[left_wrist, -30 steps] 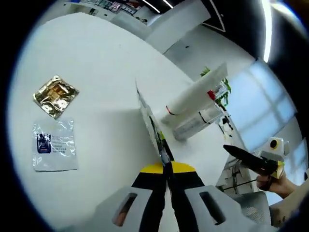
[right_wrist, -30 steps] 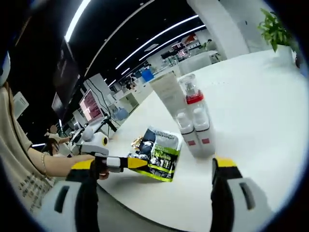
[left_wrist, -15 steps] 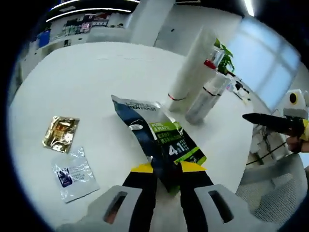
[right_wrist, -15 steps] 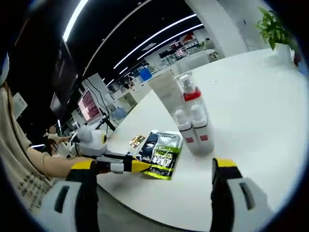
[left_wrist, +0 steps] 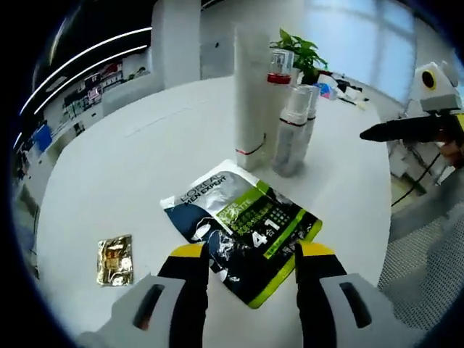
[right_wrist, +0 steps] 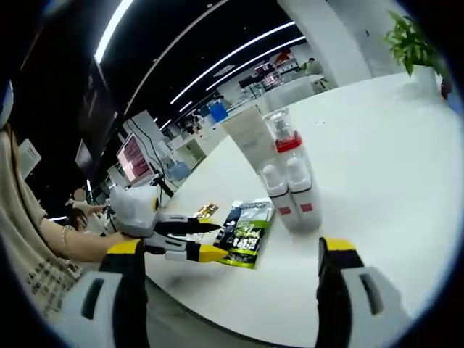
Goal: Arrange the skincare products in the storage area until every visible bottle or jar stands upright without overlapping.
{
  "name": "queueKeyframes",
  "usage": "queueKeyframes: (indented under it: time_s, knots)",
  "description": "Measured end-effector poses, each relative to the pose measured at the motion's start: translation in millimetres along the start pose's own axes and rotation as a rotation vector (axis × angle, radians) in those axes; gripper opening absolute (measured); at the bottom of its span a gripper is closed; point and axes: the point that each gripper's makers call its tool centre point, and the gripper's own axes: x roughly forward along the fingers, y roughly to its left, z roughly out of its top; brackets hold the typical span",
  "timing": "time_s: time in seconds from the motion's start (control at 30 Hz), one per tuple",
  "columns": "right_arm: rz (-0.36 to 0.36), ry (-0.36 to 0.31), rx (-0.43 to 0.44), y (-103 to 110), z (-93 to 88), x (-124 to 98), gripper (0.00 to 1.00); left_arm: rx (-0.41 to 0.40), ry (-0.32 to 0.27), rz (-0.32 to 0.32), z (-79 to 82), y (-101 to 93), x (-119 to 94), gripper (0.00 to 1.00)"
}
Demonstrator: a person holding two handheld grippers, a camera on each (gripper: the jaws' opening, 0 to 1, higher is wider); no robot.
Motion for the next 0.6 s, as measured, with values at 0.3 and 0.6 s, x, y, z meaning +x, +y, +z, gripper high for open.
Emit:
queueKeyframes:
  time_s: [0.3,0.6]
  knots:
    - [-0.004,0.0,-0.003,0,-0.2,0,1.0,0.004,0.057,0.02,-12.9,0.2,6,0.45]
    - [-0.004,0.003,-0.006,-1,-0.8,0,1.0,-0.028,0.064,0.05,-16.8,0.9,3,0.45]
